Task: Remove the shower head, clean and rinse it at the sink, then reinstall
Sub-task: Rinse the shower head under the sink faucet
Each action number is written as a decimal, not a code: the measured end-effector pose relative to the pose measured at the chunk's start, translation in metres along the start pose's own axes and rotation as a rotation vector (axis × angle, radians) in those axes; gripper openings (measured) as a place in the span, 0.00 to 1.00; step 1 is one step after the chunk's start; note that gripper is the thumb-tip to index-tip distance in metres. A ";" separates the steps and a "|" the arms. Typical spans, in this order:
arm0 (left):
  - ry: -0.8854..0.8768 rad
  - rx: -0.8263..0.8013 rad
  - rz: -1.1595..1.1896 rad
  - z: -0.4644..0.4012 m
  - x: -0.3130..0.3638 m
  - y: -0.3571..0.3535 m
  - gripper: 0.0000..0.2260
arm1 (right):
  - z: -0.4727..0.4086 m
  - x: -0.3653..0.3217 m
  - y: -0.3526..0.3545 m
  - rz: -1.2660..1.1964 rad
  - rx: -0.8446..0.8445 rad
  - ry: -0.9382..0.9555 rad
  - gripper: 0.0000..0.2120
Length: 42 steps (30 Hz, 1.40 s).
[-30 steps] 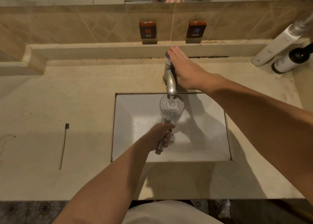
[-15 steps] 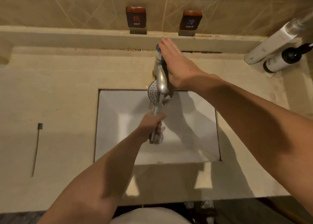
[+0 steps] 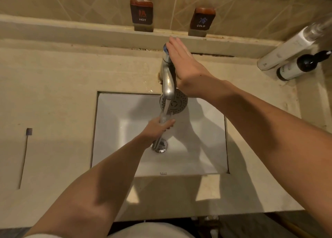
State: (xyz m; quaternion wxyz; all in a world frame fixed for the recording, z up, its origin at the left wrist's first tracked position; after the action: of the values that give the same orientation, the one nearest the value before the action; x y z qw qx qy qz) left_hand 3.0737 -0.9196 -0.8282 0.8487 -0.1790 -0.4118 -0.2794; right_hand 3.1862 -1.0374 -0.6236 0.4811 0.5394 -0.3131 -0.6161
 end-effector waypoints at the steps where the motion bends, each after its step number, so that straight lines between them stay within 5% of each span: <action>1: 0.011 -0.001 0.011 0.000 -0.004 0.000 0.13 | 0.000 0.000 0.000 0.002 0.002 0.005 0.46; 11: -0.024 0.115 0.138 -0.017 -0.013 0.009 0.07 | 0.000 0.000 0.000 -0.005 0.038 0.042 0.41; 19: -0.014 0.001 0.098 -0.015 -0.015 0.004 0.13 | 0.001 -0.002 0.002 -0.007 0.065 0.067 0.41; 32: 0.355 -0.079 0.332 0.067 -0.032 -0.024 0.17 | 0.014 -0.011 0.005 -0.002 0.136 0.051 0.43; 42: 0.450 -0.024 0.358 0.104 -0.007 -0.033 0.15 | 0.048 -0.019 -0.004 0.054 0.116 -0.040 0.49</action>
State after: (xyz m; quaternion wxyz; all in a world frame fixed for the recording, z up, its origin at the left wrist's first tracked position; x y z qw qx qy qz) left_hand 2.9873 -0.8873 -0.7694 0.9523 -0.1926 -0.1718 -0.1629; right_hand 3.1380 -1.0242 -0.6098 0.4589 0.5454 -0.3724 -0.5944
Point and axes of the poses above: each hand's wrist, its own z-axis away from the middle knuckle, its own y-axis out of the back of the hand, x = y × z, the point moved 9 cm from there along -z, towards the middle knuckle, and after that the axes turned 4 degrees about -x, right-handed, at the moved point
